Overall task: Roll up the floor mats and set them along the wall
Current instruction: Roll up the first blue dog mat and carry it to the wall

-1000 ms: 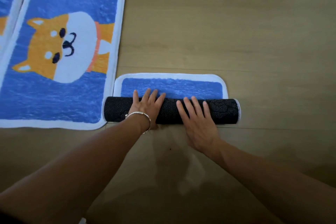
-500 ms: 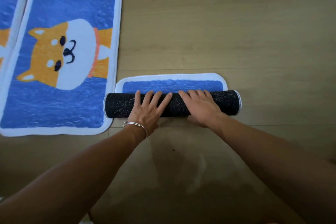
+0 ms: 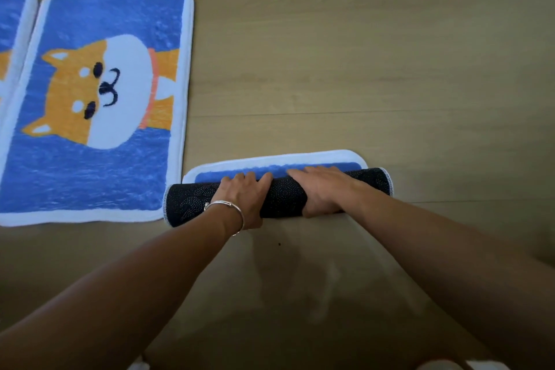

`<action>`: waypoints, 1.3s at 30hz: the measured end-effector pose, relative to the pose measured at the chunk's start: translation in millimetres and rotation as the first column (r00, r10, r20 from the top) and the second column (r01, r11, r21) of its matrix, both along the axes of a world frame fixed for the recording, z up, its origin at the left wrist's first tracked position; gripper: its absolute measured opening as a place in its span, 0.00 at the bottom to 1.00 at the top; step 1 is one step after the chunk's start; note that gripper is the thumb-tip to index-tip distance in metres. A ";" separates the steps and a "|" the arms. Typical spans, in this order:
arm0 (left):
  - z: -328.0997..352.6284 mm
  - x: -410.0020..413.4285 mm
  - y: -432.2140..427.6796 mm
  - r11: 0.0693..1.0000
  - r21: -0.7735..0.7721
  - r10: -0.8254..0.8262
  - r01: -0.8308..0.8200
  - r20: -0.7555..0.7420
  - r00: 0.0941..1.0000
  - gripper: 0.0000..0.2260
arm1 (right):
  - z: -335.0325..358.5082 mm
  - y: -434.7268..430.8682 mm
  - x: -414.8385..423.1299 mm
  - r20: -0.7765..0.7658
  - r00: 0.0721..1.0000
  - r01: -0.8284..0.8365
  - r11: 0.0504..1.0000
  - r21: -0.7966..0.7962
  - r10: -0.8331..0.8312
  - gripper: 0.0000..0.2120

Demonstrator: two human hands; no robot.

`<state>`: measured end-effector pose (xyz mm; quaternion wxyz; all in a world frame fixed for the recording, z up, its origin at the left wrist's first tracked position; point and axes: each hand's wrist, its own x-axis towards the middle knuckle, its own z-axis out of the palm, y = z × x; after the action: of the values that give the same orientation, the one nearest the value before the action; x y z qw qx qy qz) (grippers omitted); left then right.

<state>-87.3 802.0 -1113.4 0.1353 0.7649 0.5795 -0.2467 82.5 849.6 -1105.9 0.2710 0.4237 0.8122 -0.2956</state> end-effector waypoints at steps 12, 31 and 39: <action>4.5 -5.5 9.4 0.942 -0.333 0.094 -0.045 0.132 0.987 0.33 | -8.3 -45.6 9.5 0.004 0.995 -0.093 0.911 0.402 0.100 0.42; -7.1 -13.5 8.4 0.986 -0.165 0.024 0.015 0.228 0.973 0.45 | -5.8 12.8 -1.3 -0.079 0.994 0.067 0.990 -0.124 -0.077 0.42; 1.3 -0.7 23.5 0.928 -0.373 0.064 -0.009 0.133 0.989 0.51 | -4.8 1.9 -1.7 -0.020 0.999 0.042 0.997 -0.063 -0.043 0.48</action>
<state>-87.9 825.5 -1112.1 0.3232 0.7303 0.5254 -0.2937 80.8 851.5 -1110.7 0.2691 0.4291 0.7961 -0.3311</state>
